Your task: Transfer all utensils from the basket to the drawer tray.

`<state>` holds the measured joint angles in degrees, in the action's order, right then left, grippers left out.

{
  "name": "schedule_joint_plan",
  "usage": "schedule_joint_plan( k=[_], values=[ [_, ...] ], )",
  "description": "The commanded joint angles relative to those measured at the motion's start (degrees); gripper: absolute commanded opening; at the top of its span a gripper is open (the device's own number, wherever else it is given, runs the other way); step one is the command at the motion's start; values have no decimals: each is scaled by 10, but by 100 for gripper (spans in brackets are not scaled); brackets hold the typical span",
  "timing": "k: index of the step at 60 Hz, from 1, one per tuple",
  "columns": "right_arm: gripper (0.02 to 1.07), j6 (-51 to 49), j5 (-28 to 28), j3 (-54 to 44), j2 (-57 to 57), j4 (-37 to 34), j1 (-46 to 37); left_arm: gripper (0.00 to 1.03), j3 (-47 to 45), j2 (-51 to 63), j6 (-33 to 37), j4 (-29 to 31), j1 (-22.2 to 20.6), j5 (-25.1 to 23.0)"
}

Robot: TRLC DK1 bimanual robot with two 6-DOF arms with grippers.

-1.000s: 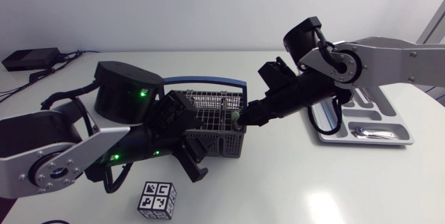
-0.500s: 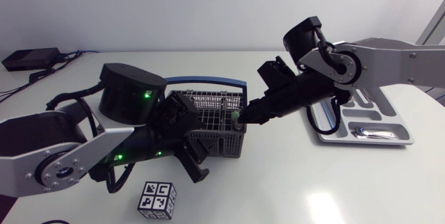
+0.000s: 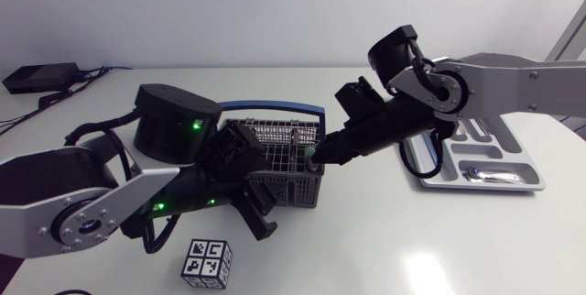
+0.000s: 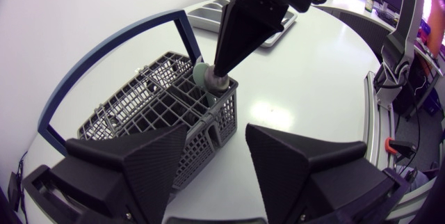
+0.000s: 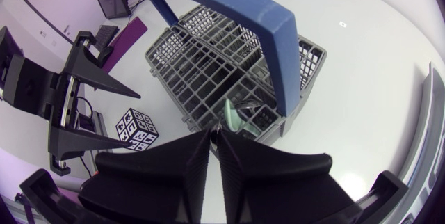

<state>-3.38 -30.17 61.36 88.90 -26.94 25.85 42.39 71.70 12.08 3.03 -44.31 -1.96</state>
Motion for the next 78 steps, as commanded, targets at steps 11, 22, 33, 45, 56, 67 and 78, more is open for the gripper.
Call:
schedule_joint_plan(
  k=[11, 22, 33, 45, 56, 67, 78],
  values=[
    [17, 11, 2, -19, 14, 7, 8, 60, -6, 10, 5, -5, 3, -6],
    [8, 8, 1, -19, 20, 8, 8, 60, -6, 11, 5, -5, 3, -6],
    [8, 9, -1, -19, 0, 3, 8, 60, -6, 12, 5, -4, 3, -6],
    [8, 8, -21, -10, -27, -16, 6, 60, -7, 14, 5, -4, 3, -6],
    [8, 8, -53, 4, -51, -39, -7, 60, -7, 17, 5, 0, 4, -6],
    [8, 7, -93, 28, -74, -76, -20, 60, -6, 18, 5, 1, 4, -6],
    [8, 9, -169, 58, -94, -109, -51, 60, -6, 19, 5, 3, 4, -5]
  ],
)
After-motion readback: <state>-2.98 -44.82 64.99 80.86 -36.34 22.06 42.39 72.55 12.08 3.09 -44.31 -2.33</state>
